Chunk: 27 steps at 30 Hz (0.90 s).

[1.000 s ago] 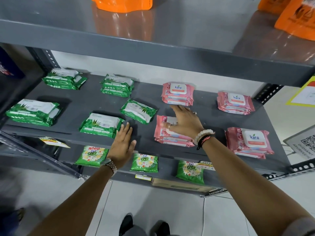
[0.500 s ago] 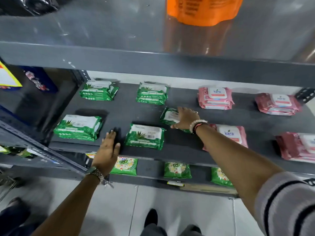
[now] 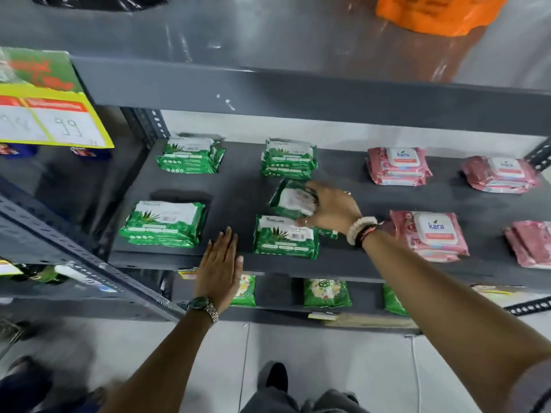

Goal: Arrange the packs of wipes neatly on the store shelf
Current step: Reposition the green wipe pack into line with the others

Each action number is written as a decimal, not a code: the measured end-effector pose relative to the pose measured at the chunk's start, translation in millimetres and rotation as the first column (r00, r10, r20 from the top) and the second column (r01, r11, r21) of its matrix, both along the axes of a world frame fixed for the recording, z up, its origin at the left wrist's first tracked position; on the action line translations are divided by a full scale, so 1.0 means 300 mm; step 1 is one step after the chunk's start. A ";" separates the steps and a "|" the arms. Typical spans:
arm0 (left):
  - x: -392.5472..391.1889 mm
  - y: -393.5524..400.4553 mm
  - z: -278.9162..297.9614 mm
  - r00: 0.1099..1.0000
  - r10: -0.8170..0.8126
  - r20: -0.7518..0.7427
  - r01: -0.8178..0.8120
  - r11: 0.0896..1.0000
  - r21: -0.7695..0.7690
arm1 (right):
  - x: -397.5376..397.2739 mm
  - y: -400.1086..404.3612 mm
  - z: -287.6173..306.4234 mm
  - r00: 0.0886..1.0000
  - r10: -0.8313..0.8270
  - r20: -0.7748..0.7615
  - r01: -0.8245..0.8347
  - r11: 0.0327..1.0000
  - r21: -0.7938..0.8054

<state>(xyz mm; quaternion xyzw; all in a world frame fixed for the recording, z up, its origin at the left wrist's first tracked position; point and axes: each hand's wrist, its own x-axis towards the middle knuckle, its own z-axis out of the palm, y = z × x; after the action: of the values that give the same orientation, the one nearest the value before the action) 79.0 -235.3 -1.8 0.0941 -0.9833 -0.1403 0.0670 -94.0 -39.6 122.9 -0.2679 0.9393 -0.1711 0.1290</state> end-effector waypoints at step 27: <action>0.001 -0.003 -0.008 0.999 -0.011 -0.052 0.011 1.000 0.010 | 0.160 -0.150 -0.037 0.973 -0.231 0.025 0.225 0.963 0.150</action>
<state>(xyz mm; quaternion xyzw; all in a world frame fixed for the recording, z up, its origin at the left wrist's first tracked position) 79.3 -236.3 -4.3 0.0852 -0.9810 -0.1480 0.0915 -46.1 -84.6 111.8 -0.1440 0.9710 -0.1209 0.1475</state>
